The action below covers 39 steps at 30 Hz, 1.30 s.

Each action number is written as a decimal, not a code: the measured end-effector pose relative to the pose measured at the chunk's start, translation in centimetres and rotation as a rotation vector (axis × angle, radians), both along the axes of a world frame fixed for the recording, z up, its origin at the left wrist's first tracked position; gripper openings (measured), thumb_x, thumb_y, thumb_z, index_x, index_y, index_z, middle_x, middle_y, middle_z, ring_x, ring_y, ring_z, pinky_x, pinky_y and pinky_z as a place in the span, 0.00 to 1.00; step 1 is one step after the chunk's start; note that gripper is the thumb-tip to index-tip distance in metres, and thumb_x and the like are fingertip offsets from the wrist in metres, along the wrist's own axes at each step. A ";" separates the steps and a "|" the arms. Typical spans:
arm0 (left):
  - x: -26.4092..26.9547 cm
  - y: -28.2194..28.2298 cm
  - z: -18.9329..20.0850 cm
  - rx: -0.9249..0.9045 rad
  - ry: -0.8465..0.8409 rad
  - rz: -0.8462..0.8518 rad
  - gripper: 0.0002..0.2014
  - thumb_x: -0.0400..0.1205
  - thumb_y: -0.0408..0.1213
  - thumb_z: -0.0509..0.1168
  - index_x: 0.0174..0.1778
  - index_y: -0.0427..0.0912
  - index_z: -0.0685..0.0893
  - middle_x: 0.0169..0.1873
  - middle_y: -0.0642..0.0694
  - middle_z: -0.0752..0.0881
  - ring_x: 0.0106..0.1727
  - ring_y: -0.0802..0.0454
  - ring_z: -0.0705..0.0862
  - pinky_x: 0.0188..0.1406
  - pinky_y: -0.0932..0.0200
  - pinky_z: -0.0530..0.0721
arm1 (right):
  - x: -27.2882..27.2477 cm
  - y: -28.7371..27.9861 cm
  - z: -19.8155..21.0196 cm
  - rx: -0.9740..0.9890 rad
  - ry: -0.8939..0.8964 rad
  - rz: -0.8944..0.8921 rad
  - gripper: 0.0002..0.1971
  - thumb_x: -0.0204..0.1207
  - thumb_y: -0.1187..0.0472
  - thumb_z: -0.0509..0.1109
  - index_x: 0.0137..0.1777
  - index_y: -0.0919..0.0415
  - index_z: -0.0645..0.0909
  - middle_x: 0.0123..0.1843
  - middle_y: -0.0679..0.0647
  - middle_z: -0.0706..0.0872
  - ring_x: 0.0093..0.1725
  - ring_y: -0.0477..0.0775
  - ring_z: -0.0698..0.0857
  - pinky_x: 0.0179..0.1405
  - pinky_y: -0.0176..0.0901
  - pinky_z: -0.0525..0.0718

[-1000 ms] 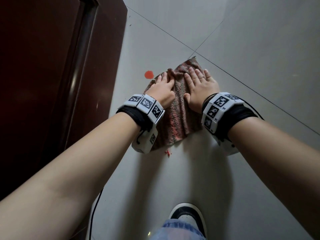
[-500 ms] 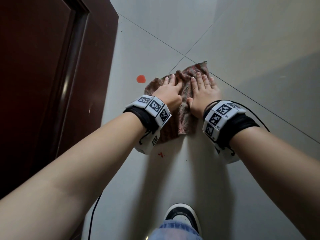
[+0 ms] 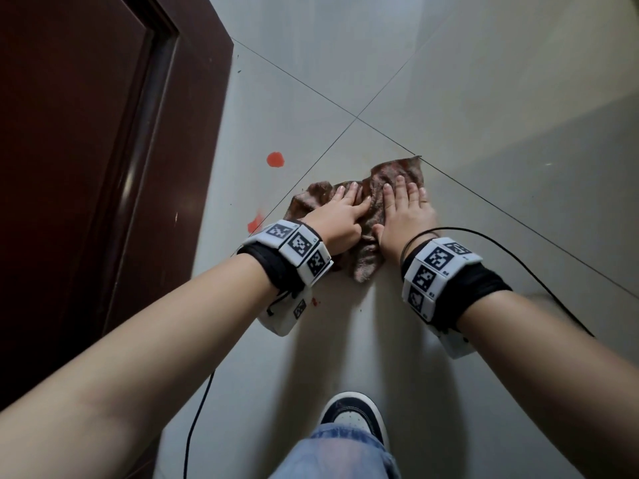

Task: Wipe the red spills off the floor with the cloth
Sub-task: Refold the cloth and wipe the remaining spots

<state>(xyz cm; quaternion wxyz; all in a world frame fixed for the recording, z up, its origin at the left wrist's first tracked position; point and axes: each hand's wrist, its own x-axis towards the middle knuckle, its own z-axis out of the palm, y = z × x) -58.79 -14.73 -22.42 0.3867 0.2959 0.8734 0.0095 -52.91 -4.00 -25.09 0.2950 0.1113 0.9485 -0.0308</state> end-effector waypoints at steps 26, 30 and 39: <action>0.3 -1.3 0.7 -0.105 -0.016 0.204 0.32 0.84 0.36 0.48 0.84 0.45 0.43 0.83 0.36 0.37 0.84 0.40 0.36 0.83 0.39 0.44 | -2.1 0.8 -0.5 -0.046 0.116 0.112 0.35 0.84 0.44 0.49 0.84 0.57 0.39 0.86 0.60 0.39 0.85 0.57 0.43 0.83 0.49 0.39; -1.8 0.0 0.6 -0.094 -0.003 0.218 0.32 0.84 0.35 0.48 0.84 0.44 0.43 0.82 0.34 0.37 0.84 0.37 0.37 0.83 0.44 0.42 | -4.0 2.6 -0.5 -0.022 0.106 0.136 0.35 0.84 0.43 0.48 0.84 0.55 0.38 0.85 0.59 0.38 0.85 0.57 0.42 0.83 0.50 0.40; -4.2 2.5 0.4 -0.036 0.028 0.193 0.34 0.82 0.35 0.50 0.84 0.50 0.45 0.83 0.42 0.37 0.84 0.41 0.37 0.83 0.44 0.44 | -4.7 5.3 -1.0 -0.043 0.148 0.057 0.36 0.83 0.43 0.51 0.84 0.55 0.39 0.86 0.60 0.39 0.85 0.58 0.44 0.83 0.51 0.43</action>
